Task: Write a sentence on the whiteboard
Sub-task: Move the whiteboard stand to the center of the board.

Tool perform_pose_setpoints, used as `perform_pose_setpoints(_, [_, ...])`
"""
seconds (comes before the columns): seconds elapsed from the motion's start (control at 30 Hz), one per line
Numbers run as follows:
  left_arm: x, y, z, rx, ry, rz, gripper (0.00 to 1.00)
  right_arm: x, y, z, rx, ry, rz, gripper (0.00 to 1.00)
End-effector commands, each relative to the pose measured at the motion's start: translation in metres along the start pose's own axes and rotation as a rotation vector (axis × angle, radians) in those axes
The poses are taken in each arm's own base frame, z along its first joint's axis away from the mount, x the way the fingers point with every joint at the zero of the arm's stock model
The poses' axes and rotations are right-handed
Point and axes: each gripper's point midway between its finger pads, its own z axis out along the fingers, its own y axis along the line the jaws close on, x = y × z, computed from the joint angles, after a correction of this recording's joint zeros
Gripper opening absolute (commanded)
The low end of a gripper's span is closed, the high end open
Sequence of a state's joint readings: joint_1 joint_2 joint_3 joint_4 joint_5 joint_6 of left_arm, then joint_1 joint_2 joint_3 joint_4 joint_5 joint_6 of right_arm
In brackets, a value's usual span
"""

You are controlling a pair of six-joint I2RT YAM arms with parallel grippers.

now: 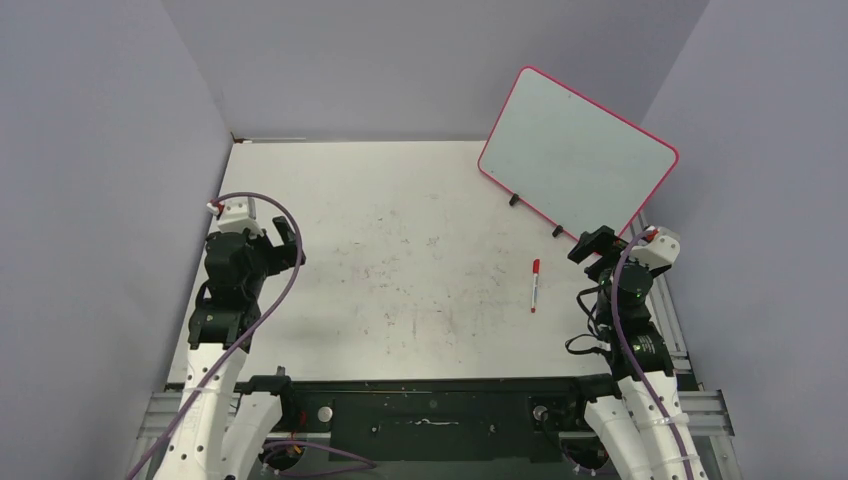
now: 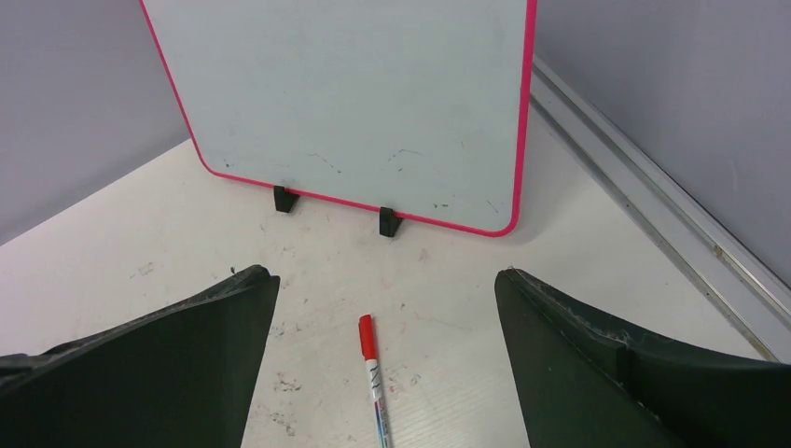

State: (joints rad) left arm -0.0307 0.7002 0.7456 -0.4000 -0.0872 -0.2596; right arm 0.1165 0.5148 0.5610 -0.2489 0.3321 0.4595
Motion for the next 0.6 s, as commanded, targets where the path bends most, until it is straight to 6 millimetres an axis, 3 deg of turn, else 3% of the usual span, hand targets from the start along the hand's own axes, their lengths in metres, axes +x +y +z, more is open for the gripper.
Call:
perform_pose_setpoints(0.0, [-0.029, -0.004, -0.002, -0.007, -0.076, -0.043, 0.96, -0.022, 0.005, -0.004, -0.010, -0.054, 0.030, 0.90])
perform_pose_setpoints(0.27, [-0.024, -0.001, 0.002, -0.021, -0.063, -0.036, 0.96, -0.025, 0.009, -0.005, -0.034, -0.058, 0.022, 0.90])
perform_pose_setpoints(0.43, [-0.031, -0.026, 0.006, 0.077, -0.037, 0.026, 0.96, -0.027, 0.024, 0.000, -0.085, -0.034, -0.003, 0.90])
perform_pose_setpoints(0.57, [-0.056, -0.058, 0.014, 0.130, -0.029, 0.057, 0.96, -0.017, 0.042, 0.017, -0.117, 0.034, 0.022, 0.90])
